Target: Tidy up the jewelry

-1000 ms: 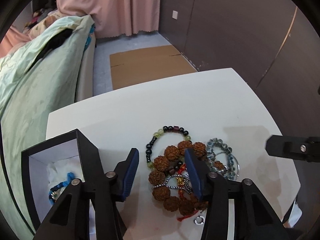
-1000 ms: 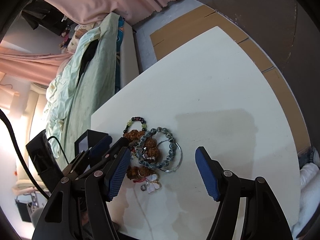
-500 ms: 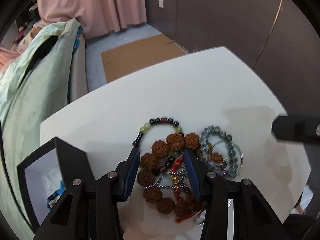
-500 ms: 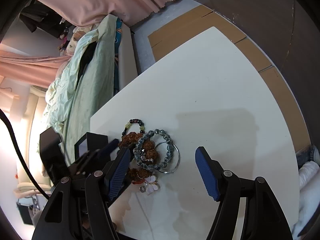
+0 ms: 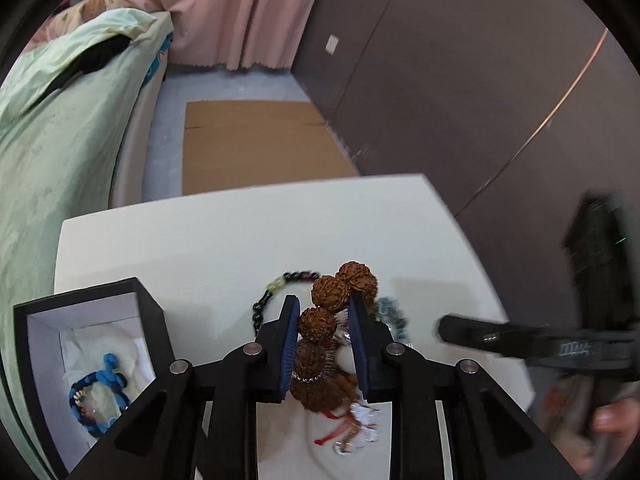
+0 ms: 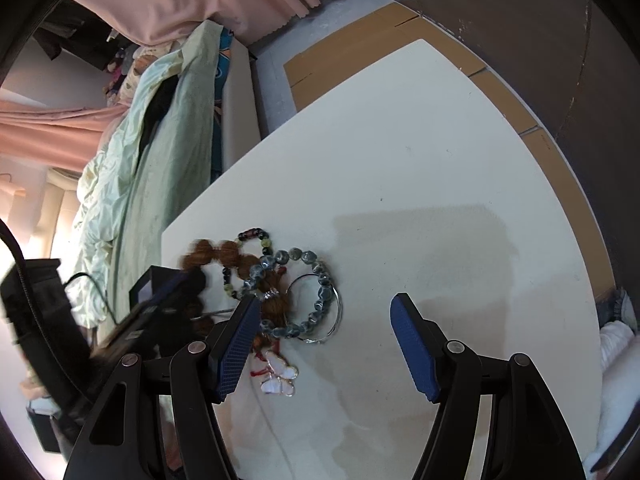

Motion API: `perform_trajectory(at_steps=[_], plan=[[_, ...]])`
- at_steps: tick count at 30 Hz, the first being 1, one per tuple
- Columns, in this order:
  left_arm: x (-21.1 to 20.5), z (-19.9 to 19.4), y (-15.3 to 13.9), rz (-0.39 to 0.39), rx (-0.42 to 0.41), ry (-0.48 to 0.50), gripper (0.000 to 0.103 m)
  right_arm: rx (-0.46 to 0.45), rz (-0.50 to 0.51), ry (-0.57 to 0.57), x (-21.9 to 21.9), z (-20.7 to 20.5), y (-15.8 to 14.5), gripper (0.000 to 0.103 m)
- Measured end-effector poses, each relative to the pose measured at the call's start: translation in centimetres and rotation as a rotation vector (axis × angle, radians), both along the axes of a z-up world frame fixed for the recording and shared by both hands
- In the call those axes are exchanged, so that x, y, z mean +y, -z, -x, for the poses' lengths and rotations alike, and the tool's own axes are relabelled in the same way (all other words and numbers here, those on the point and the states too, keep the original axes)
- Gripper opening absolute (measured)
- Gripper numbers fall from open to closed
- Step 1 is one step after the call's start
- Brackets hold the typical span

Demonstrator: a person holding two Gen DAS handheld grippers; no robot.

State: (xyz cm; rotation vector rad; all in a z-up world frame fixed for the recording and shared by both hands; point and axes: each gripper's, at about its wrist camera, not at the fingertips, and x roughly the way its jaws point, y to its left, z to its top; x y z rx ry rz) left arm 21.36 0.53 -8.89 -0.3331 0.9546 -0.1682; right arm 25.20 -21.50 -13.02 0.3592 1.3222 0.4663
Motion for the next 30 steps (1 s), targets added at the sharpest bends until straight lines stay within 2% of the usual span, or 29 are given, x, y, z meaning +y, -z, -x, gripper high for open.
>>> perform_trajectory(at_steps=[2,6,7,15,17,21,23,25,26,30], plan=[[0.1,0.5,-0.8,0.03,-0.02,0.004,0.024,0.002,0.007,-0.005,0.2,-0.1,0.2,0.068],[0.0,1.3,-1.9,0.032,-0.053,0.001,0.024,-0.011,0.046,-0.018,1.0,-0.3,0.6,0.068],[0.1,1.5,-2.2,0.038,-0.06,-0.003,0.019,-0.016,0.058,-0.022,1.2,-0.3,0.7,0.068],[2.0,3.6,-4.4,0.098,-0.124,-0.038,0.019,-0.095,0.168,-0.099,4.1,-0.4,0.8,0.068],[2.5,3.9,-4.7,0.106,-0.132,-0.049,0.019,-0.111,0.211,-0.128,5.2,-0.1,1.0,0.068],[3.1,4.4,-5.2,0.119,-0.148,-0.061,0.019,-0.192,0.376,-0.205,7.5,1.1,0.9,0.067],[3.4,4.6,-5.4,0.115,-0.156,-0.069,0.019,-0.229,0.459,-0.23,8.0,1.6,0.9,0.057],[3.9,4.9,-5.5,0.125,-0.161,-0.081,0.019,-0.25,0.489,-0.241,7.8,1.8,0.5,0.024],[4.1,5.0,-5.6,0.13,-0.163,-0.085,0.019,-0.242,0.479,-0.239,7.4,1.8,0.4,0.014],[4.3,4.8,-5.0,0.123,-0.144,-0.093,0.019,-0.219,0.401,-0.204,5.1,1.6,-0.5,0.011]])
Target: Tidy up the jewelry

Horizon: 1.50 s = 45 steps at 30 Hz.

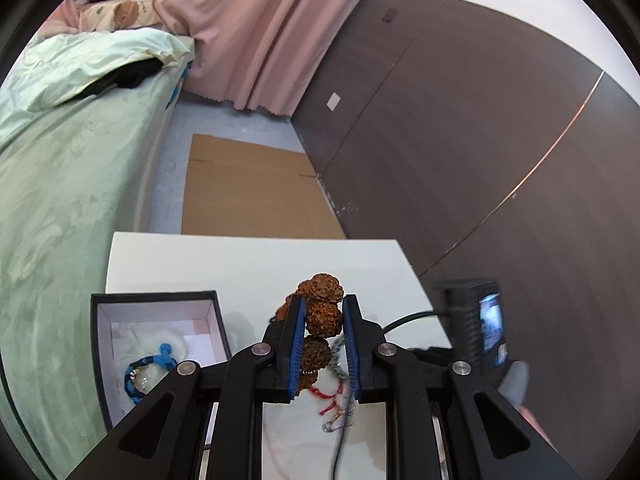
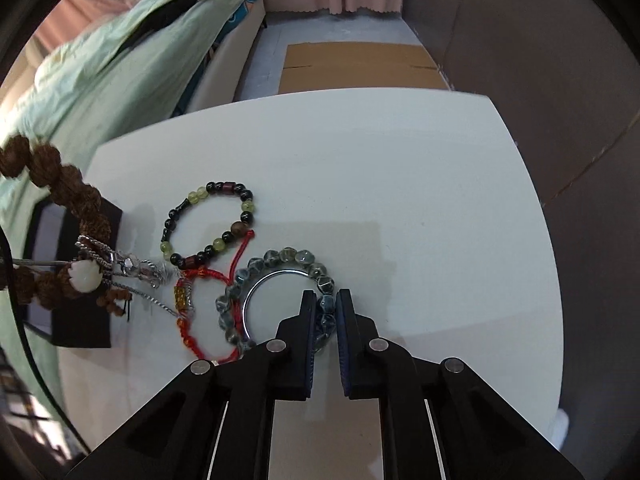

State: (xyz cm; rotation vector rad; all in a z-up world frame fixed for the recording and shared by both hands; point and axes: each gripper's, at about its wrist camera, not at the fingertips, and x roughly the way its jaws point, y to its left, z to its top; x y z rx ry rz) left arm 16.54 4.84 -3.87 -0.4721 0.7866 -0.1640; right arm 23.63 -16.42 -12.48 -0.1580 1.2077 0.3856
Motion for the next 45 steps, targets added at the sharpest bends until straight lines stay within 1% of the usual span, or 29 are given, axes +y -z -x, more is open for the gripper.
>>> perform_trajectory(at_steps=[4,7,10,13,15,18,20,21,22,23,25,26,29,34,36,38,39,41,42,43,45], plan=[[-0.8,-0.6,1.2,-0.013,0.048,0.009,0.019,-0.014,-0.146,0.041,-2.7,0.0,-2.4,0.011],[-1.5,-0.7,1.6,-0.031,0.062,0.025,0.019,-0.025,-0.217,0.059,-4.0,0.4,-3.7,0.011],[-2.5,-0.9,2.3,-0.037,0.084,0.057,0.019,-0.019,-0.258,0.067,-4.4,0.3,-4.1,0.011],[-3.2,-1.3,3.4,-0.042,0.117,0.072,0.02,-0.021,-0.269,0.087,-5.1,0.3,-4.2,0.011],[-3.8,-1.6,4.2,-0.014,0.146,0.105,0.02,-0.014,-0.284,0.099,-5.5,0.2,-4.0,0.011],[-4.8,-1.7,4.3,0.039,0.15,0.175,0.02,-0.013,-0.292,0.113,-5.6,-0.2,-3.7,0.011],[-5.2,-1.6,4.1,0.047,0.139,0.197,0.025,-0.012,-0.297,0.122,-5.6,-0.4,-3.7,0.011],[-5.0,-1.5,4.1,0.045,0.138,0.195,0.031,-0.011,-0.299,0.128,-5.6,-0.6,-3.6,0.011],[-4.7,-1.4,4.1,0.041,0.138,0.175,0.039,-0.01,-0.301,0.134,-5.8,-0.7,-3.6,0.011],[-4.3,-1.3,4.2,0.036,0.138,0.151,0.042,-0.008,-0.303,0.138,-5.9,-0.8,-3.6,0.011],[-3.6,-1.3,4.3,0.005,0.147,0.096,0.044,-0.001,-0.306,0.143,-6.0,-0.9,-3.5,0.011],[-3.4,-1.3,4.5,-0.033,0.161,0.073,0.044,0.0,-0.307,0.143,-6.0,-0.8,-3.5,0.011],[-3.4,-1.6,5.0,-0.117,0.181,0.048,0.044,0.003,-0.308,0.134,-5.7,-0.6,-3.6,0.011],[-4.8,-2.9,6.1,-0.229,0.179,0.055,0.044,0.009,-0.31,0.122,-5.3,-0.4,-3.6,0.011],[-5.2,-3.5,6.8,-0.254,0.189,0.065,0.044,0.013,-0.308,0.122,-5.4,-0.4,-3.5,0.011],[-5.7,-3.7,7.3,-0.312,0.182,0.066,0.042,0.017,-0.306,0.124,-5.7,-0.5,-3.4,0.011],[-6.0,-3.8,7.4,-0.339,0.184,0.07,0.04,0.019,-0.306,0.128,-5.9,-0.6,-3.3,0.011],[-6.1,-3.7,7.5,-0.355,0.177,0.069,0.035,0.02,-0.307,0.132,-6.1,-0.7,-3.3,0.011],[-6.0,-3.6,7.5,-0.36,0.179,0.066,0.022,0.02,-0.307,0.133,-6.1,-0.8,-3.3,0.011],[-5.9,-3.6,7.7,-0.375,0.185,0.069,0.018,0.021,-0.308,0.133,-6.2,-0.8,-3.3,0.011],[-5.9,-3.5,7.7,-0.385,0.183,0.082,0.018,0.022,-0.309,0.131,-6.2,-0.9,-3.3,0.011]])
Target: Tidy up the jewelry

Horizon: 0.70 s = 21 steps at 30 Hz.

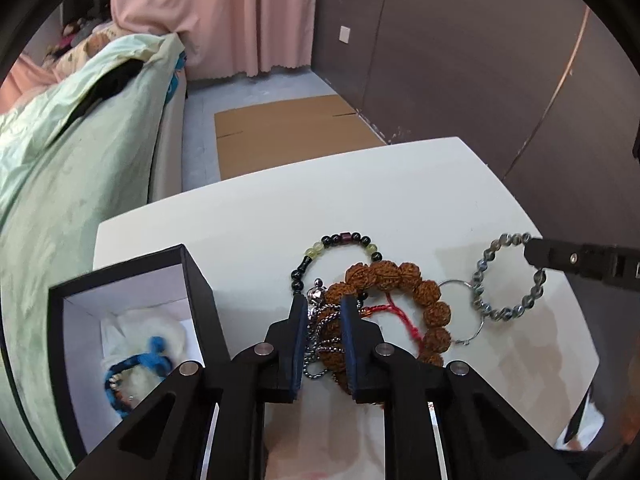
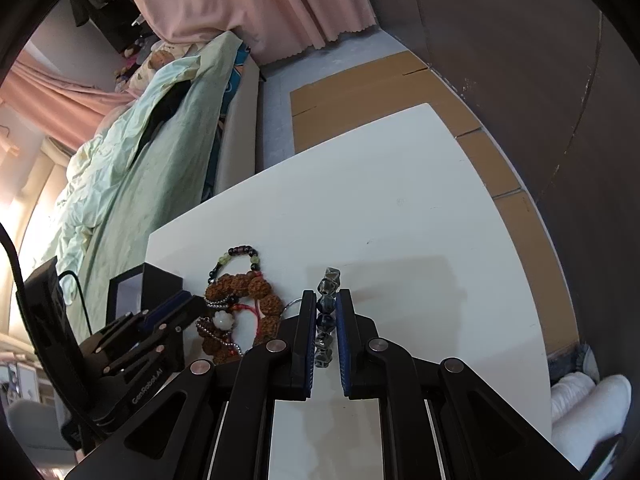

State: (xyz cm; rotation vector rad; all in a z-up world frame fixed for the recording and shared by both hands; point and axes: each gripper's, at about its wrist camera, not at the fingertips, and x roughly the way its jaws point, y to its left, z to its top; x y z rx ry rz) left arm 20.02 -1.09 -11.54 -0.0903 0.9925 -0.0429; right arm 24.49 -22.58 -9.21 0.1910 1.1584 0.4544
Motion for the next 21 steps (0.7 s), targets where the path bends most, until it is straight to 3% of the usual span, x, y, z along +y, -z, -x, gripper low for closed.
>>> perform_trajectory(at_steps=[3,6,8,9,10,12,14,16,19,21], plan=[[-0.1,-0.1,0.0,-0.008,0.007,0.01,0.018,-0.002,-0.002,-0.003,0.0,0.1,0.0,0.011],[-0.1,-0.1,-0.7,0.044,-0.001,0.028,0.018,0.0,0.003,-0.006,0.1,0.1,0.0,0.011],[-0.6,-0.4,-0.9,0.045,0.003,0.044,0.028,0.002,0.008,-0.006,0.1,0.2,0.0,0.011],[-0.9,-0.5,-0.7,0.029,0.008,0.051,0.041,0.003,0.01,-0.006,0.1,0.2,0.1,0.011],[-1.1,-0.7,-0.5,0.013,0.008,0.049,0.047,0.003,0.011,-0.006,0.1,0.2,0.1,0.011],[-1.3,-0.7,-0.1,-0.02,-0.003,0.045,0.047,0.003,0.012,-0.006,0.1,0.2,0.1,0.011],[-1.3,-0.8,-0.1,-0.02,-0.004,0.044,0.04,0.003,0.011,-0.006,0.1,0.3,0.1,0.011],[-0.7,-0.9,-0.1,-0.011,-0.002,0.025,0.011,0.002,0.012,-0.007,0.2,0.3,0.1,0.011],[-0.2,-0.8,-0.1,0.004,0.001,0.022,0.002,0.003,0.013,-0.006,0.2,0.3,0.1,0.011],[-0.2,-0.6,-0.1,-0.002,0.001,0.03,0.002,0.005,0.013,-0.006,0.2,0.3,0.1,0.011]])
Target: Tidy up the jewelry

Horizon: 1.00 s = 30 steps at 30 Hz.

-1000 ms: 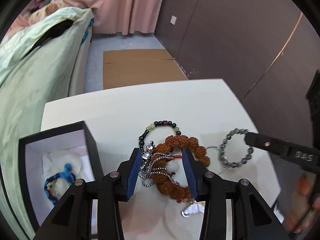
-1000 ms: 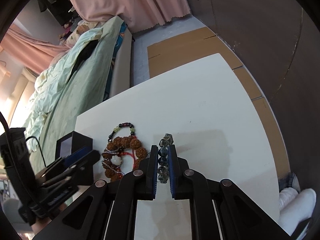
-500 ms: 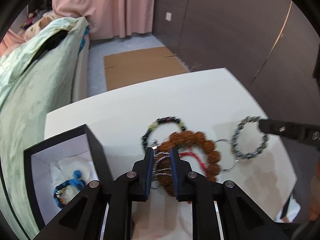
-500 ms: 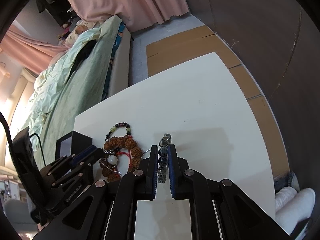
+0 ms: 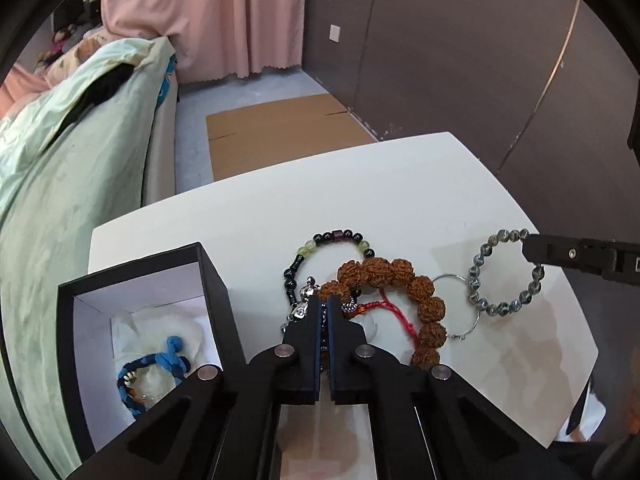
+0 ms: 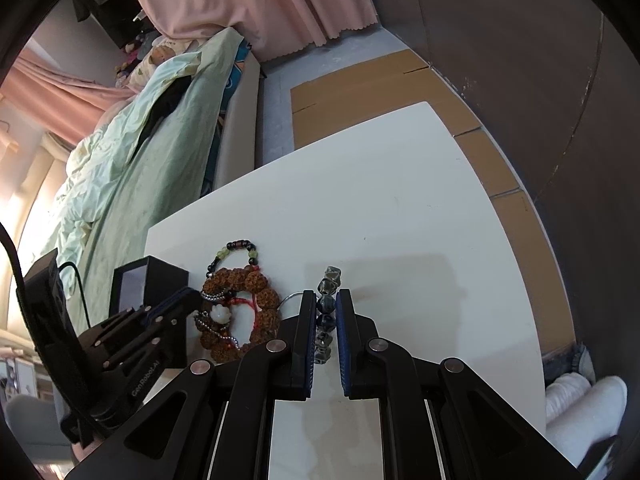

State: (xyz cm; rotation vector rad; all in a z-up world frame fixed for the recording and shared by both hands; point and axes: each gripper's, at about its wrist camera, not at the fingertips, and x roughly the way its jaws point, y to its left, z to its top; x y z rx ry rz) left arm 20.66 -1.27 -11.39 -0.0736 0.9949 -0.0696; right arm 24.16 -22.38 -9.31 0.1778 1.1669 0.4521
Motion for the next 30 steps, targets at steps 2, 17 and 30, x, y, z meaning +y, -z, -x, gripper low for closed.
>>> perform_trajectory(at_steps=[2,17,30], plan=[[-0.1,0.1,-0.1,0.006,-0.001,0.006,0.002,0.0,0.0,0.0,-0.1,0.0,0.0,0.011],[1.3,2.9,-7.0,0.227,-0.188,-0.003,0.0,0.003,-0.018,-0.005,-0.1,-0.2,0.0,0.011],[-2.2,1.0,-2.2,0.032,0.016,0.057,0.032,0.005,-0.022,0.004,-1.3,0.3,0.0,0.011]])
